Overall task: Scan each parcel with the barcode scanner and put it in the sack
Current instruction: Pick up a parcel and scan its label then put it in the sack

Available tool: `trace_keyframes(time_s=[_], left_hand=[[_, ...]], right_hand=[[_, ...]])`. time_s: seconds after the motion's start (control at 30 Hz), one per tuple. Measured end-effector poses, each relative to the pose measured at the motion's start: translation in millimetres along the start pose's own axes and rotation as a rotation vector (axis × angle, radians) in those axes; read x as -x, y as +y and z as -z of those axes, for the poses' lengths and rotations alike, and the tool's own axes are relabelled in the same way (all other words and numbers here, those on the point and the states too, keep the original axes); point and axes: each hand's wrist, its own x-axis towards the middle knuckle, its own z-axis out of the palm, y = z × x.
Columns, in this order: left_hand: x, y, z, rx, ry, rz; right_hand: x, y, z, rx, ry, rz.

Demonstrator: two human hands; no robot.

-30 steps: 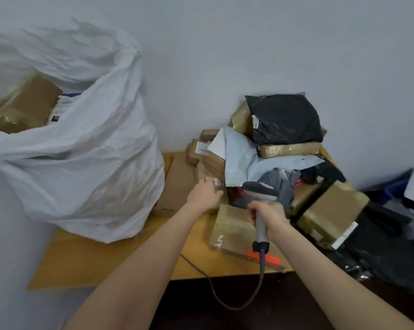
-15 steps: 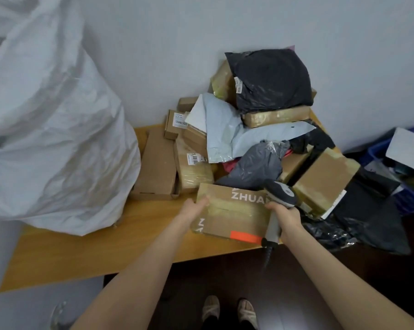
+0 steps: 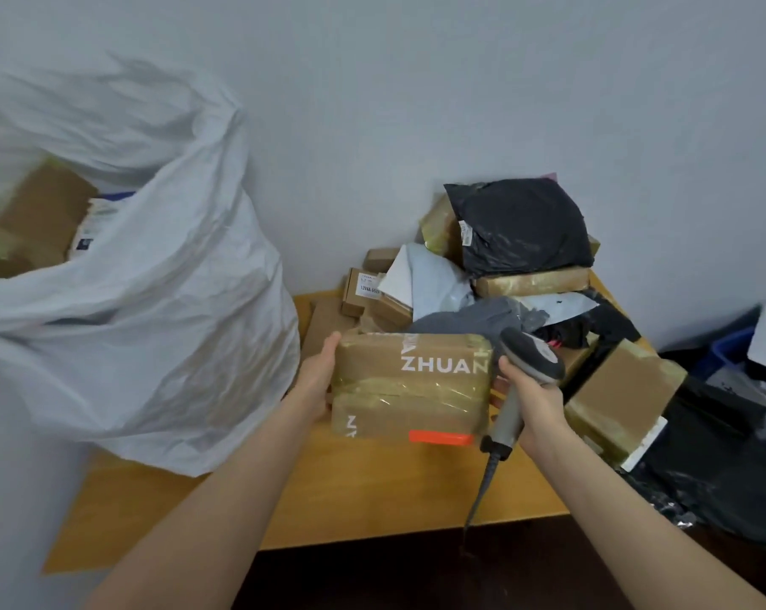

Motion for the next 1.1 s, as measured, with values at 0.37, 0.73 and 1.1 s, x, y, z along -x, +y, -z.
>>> trace_keyframes(time_s=[0.37,0.73,1.1], left_hand=[[5.3,18.3,40.4,0.186,-0.187,-0.246],[-0.2,36.1,53.5,0.246,-0.259,-0.175],[-1.4,43.3,67.0,0.005,-0.562,-0.288]], right_hand=[[-0.8,-0.4,-29.3,0.002,-0.028,-0.011],[-4.3,24.8,-25.6,0.031,-0.100,0.052],[-5.3,9.3,-32.2,0.015,-0.144,0.086]])
